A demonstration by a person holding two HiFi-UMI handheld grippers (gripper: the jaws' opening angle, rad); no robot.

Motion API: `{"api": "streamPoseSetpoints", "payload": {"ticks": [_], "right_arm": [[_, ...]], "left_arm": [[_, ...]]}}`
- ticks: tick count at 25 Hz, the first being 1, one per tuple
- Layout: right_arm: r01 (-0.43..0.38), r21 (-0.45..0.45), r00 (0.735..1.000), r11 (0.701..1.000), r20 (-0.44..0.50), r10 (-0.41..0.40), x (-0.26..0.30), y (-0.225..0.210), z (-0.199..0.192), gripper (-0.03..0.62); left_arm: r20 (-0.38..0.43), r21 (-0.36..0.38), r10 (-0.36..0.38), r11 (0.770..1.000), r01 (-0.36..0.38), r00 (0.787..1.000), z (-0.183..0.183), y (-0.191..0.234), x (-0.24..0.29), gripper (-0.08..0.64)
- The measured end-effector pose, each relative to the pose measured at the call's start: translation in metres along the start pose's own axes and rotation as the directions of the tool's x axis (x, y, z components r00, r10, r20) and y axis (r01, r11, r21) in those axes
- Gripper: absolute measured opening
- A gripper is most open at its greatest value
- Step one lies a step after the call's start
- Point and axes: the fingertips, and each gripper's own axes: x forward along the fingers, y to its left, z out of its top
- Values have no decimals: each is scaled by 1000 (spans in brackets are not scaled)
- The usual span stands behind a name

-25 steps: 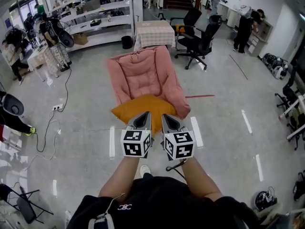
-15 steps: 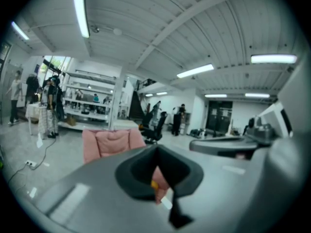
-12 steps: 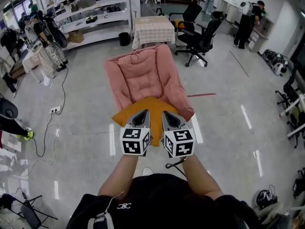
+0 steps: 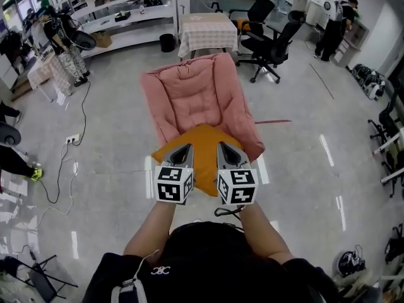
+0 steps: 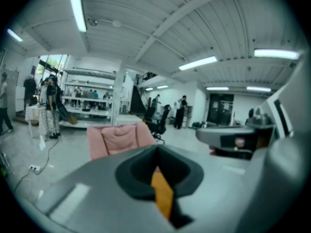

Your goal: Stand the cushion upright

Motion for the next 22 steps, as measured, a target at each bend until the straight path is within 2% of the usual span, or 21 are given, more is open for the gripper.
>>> {"api": "streamPoseSetpoints", "payload": {"ticks": [5,10,16,18,22], "right_arm": [[21,-15,1000,1000,-22,-21,16,3,-8,-2],[17,-14,998,1000,-66,-18,21,5,-24,-2],[11,-30,996,999,-92,-14,35,-6,-30,-2],[16,-29,995,999,-93,-19,46,-17,-28,-2],[-20,-31,994,999,-110,16,66,-27,-30,-2]], "left_arm": [[-32,-25,1,1000,-1,999,-24,25,3,-2],[-55,-36,-4,999,2,998,-41,29,6,-2],[-140,-47,-10,999,4,990,-77,33,10,0],[-169,-21,-14,1000,10,986,-88,35,17,0],[-234,100,11,995,13,972,-111,38,33,0]]}}
